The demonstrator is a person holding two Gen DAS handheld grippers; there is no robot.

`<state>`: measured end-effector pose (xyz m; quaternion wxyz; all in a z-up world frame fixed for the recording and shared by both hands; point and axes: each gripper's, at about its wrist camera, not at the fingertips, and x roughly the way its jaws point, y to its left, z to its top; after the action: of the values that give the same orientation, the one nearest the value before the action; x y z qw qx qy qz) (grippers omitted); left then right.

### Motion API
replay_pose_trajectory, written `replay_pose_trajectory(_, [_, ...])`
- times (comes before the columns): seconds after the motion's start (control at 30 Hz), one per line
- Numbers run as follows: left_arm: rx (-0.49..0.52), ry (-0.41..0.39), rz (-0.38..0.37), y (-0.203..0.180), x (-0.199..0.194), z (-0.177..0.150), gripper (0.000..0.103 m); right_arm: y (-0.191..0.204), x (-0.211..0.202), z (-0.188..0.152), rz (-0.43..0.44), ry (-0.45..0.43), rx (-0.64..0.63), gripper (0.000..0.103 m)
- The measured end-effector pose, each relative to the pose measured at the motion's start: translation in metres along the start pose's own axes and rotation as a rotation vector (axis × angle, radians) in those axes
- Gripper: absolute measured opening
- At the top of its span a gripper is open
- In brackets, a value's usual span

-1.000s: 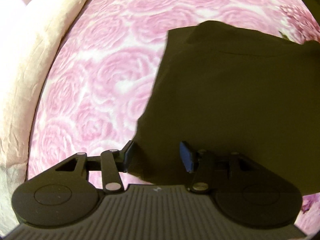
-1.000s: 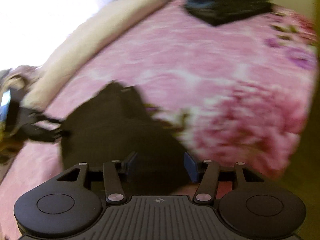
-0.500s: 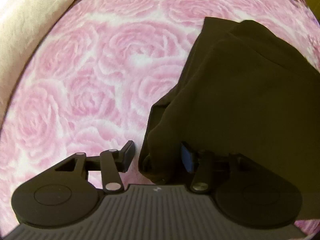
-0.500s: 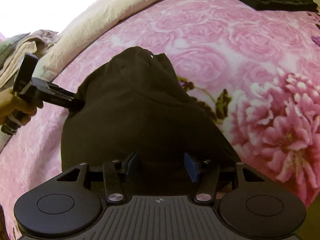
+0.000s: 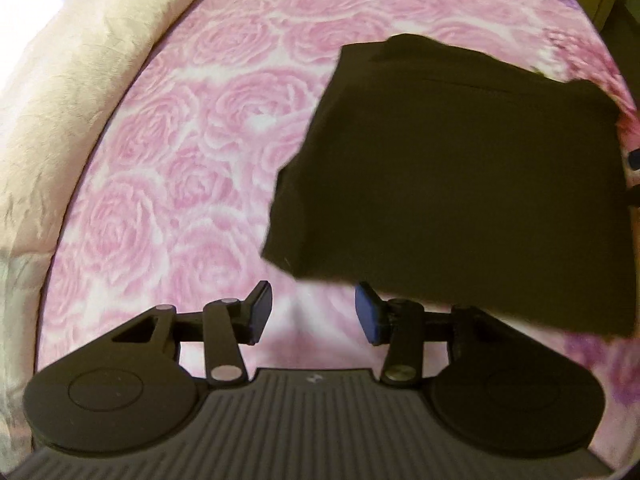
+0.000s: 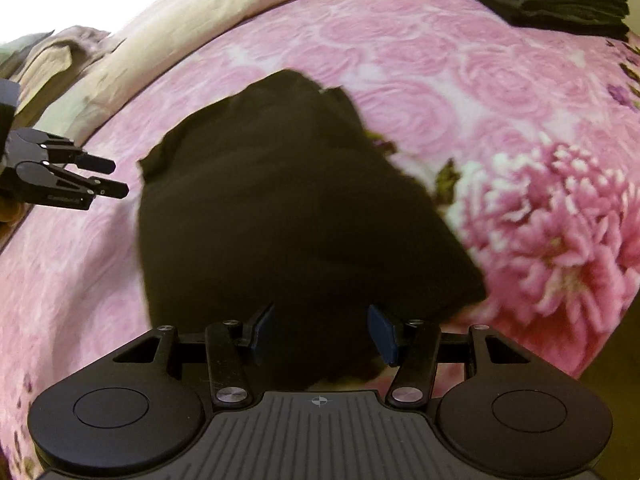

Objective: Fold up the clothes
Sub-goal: 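Release the folded shirt with both grippers and pull them back, then grasp the folded shirt's two corners with both grippers and lift it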

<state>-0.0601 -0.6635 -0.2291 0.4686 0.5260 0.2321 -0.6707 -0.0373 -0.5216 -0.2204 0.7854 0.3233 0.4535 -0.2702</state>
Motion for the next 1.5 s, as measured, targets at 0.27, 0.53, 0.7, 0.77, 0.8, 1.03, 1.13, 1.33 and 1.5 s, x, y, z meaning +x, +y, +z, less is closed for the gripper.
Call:
replay_pose_trajectory(0.27, [0.0, -0.065, -0.013, -0.037, -0.07, -0.055, 0.047, 0.06, -0.021, -0.026, -0.072, 0.05, -0.04, 0.094])
replay_pose_trajectory(0.53, [-0.011, -0.143, -0.029, -0.043, -0.126, -0.091, 0.06, 0.123, -0.041, -0.041, -0.175, 0.067, -0.147, 0.094])
replay_pose_trajectory(0.7, [-0.067, -0.166, -0.047, -0.039, -0.144, -0.107, 0.062, 0.151, -0.052, -0.044, -0.203, 0.069, -0.203, 0.094])
replay_pose_trajectory(0.77, [-0.075, -0.165, -0.05, -0.039, -0.147, -0.113, 0.062, 0.158, -0.052, -0.045, -0.201, 0.075, -0.214, 0.094])
replay_pose_trajectory(0.8, [-0.08, -0.164, -0.051, -0.039, -0.148, -0.115, 0.062, 0.16, -0.052, -0.045, -0.197, 0.078, -0.214, 0.094])
replay_pose_trajectory(1.03, [-0.084, -0.148, -0.061, -0.043, -0.144, -0.123, 0.062, 0.166, -0.045, -0.044, -0.178, 0.105, -0.217, 0.094])
replay_pose_trajectory(1.13, [-0.058, -0.138, -0.065, -0.044, -0.138, -0.121, 0.062, 0.164, -0.041, -0.044, -0.174, 0.113, -0.216, 0.094])
replay_pose_trajectory(1.33, [0.083, -0.142, -0.041, -0.051, -0.119, -0.108, 0.066, 0.154, -0.036, -0.044, -0.184, 0.098, -0.191, 0.093])
replay_pose_trajectory(1.5, [0.418, -0.202, 0.062, -0.067, -0.081, -0.098, 0.074, 0.16, -0.02, -0.045, -0.245, 0.067, -0.299, 0.093])
